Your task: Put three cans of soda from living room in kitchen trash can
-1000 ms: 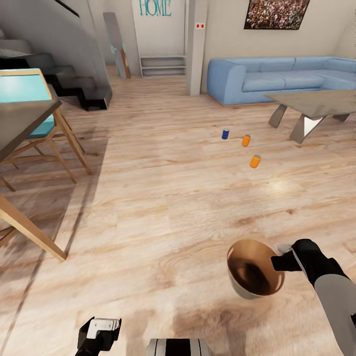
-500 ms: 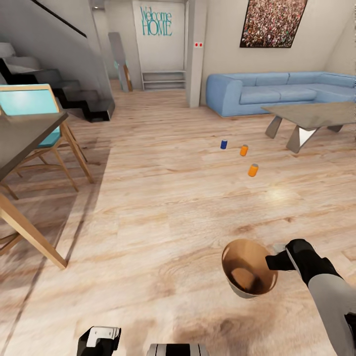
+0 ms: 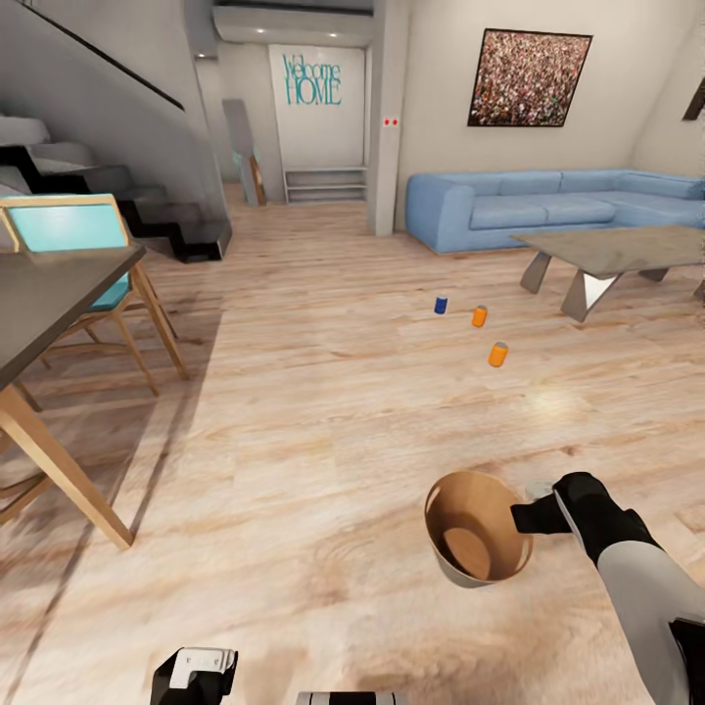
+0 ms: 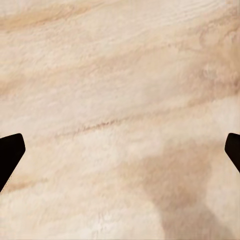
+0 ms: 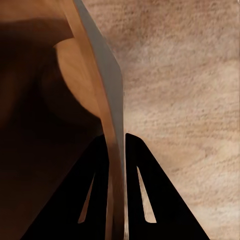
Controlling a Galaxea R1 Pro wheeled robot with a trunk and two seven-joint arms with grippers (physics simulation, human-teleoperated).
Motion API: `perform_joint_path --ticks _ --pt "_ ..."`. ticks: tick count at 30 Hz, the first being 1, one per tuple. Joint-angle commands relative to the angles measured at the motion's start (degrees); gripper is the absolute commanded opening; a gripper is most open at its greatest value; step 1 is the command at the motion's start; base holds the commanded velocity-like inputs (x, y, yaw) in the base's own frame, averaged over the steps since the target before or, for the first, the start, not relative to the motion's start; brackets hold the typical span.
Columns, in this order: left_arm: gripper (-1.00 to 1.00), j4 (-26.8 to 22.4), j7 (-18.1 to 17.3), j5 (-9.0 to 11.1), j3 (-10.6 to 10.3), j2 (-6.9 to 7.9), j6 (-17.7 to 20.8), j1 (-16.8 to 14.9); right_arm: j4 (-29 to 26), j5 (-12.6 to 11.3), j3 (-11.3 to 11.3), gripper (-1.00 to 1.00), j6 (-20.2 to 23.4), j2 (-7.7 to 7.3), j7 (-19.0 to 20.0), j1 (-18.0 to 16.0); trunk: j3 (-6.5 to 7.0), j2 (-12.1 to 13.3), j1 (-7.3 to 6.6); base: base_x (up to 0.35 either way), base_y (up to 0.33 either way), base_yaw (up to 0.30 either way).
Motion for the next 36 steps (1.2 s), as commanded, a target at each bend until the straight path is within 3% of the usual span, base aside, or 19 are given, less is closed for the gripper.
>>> perform_joint_path --ticks 1,4,10,13,17,18,25,26,32,36 --pt "1.0 0.01 0.0 -0.03 -0.01 0.0 -0.03 0.0 0.0 -0.68 -0.11 -1.0 0.17 -0.02 0.55 -0.02 0.23 0.01 -0.03 0.0 0.0 0.0" --pt "1.0 0.02 0.0 -0.03 -0.07 0.0 -0.09 0.0 0.0 -0.67 -0.17 -1.0 0.17 -0.13 0.75 -0.02 0.9 0.06 -0.1 0.0 0.0 0.0" --pt "1.0 -0.35 -0.37 0.38 0.02 0.23 0.67 -0.35 -0.08 -0.66 -0.18 -1.0 0.16 -0.16 0.92 -0.02 1.97 2.46 -1.42 0.0 0.0 0.0" --pt "1.0 -1.9 -0.52 0.63 0.07 0.3 4.15 -0.82 -0.19 -0.65 -0.2 -1.0 0.16 -0.24 1.0 -0.02 2.51 3.66 -2.08 0.0 0.0 0.0" --pt "1.0 -5.02 -0.58 0.81 0.12 0.38 11.44 -3.2 -0.23 -0.65 -0.22 -1.0 0.16 -0.31 1.07 -0.02 3.23 5.27 -2.96 0.0 0.0 0.0" --pt "1.0 -7.0 -0.62 0.93 0.2 0.39 15.89 -5.16 -0.26 -0.65 -0.22 -1.0 0.16 -0.33 1.1 -0.02 3.41 5.67 -3.18 0.0 0.0 0.0" --pt "1.0 -11.25 -0.64 1.11 0.37 -0.02 30.89 -13.53 -0.26 -0.65 -0.16 -1.0 0.18 -0.2 1.0 -0.02 4.67 8.48 -4.72 0.0 0.0 0.0" --pt "1.0 -11.55 -0.63 1.5 0.4 -0.07 33.89 -15.79 -0.26 -0.64 -0.12 -1.0 0.17 -0.16 0.96 -0.02 4.85 8.88 -4.94 0.0 0.0 0.0" --pt "1.0 -11.04 -0.67 4.04 0.3 0.17 43.47 -20.61 -0.26 -0.63 -0.11 -1.0 0.21 -0.09 0.93 -0.02 5.92 11.29 -6.25 0.0 0.0 0.0" --pt "1.0 -7.53 -0.7 7.72 0.36 0.45 53.21 -27.73 -0.26 -0.59 -0.22 -1.0 0.21 -0.08 0.96 -0.02 6.64 12.89 -7.13 0.0 0.0 0.0"
